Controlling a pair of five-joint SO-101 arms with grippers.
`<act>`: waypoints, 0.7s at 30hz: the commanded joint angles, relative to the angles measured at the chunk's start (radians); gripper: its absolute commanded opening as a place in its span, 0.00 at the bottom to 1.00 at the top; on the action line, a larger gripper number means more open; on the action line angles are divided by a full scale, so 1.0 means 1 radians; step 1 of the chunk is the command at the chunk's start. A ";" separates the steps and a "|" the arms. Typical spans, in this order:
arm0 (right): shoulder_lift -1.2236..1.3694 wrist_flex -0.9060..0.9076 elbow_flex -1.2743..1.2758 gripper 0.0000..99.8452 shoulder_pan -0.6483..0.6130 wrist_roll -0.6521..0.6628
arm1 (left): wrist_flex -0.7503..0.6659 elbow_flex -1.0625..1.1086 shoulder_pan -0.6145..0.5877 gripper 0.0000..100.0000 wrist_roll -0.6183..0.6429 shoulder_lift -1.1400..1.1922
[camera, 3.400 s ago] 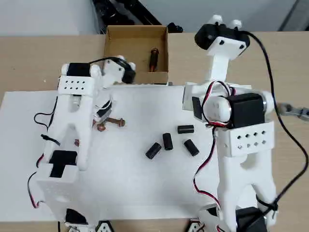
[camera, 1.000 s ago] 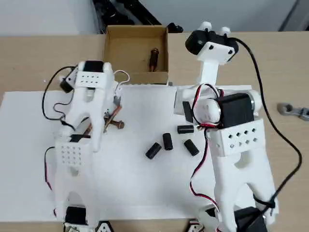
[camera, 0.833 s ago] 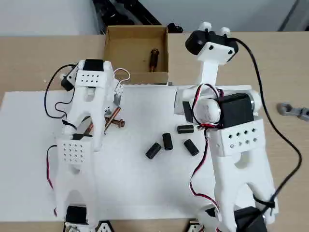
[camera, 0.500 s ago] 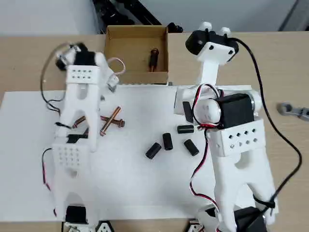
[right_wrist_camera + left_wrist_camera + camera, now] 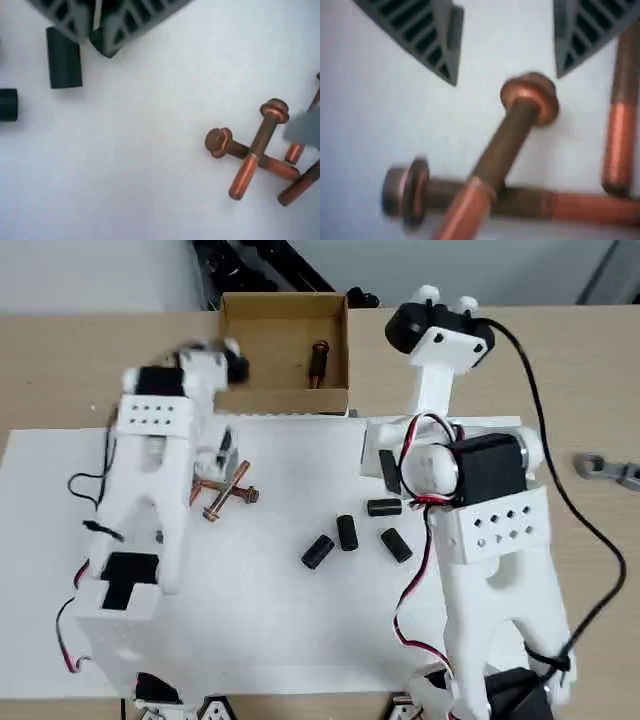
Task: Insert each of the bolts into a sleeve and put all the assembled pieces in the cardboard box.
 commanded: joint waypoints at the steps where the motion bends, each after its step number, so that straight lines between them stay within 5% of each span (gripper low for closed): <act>1: -0.028 -0.013 -0.005 0.00 -0.008 -0.008 | 0.020 0.021 -0.011 0.12 -0.041 -0.028; 21: -0.028 -0.013 -0.005 0.00 -0.008 -0.008 | -0.104 0.024 -0.025 0.12 -0.114 0.258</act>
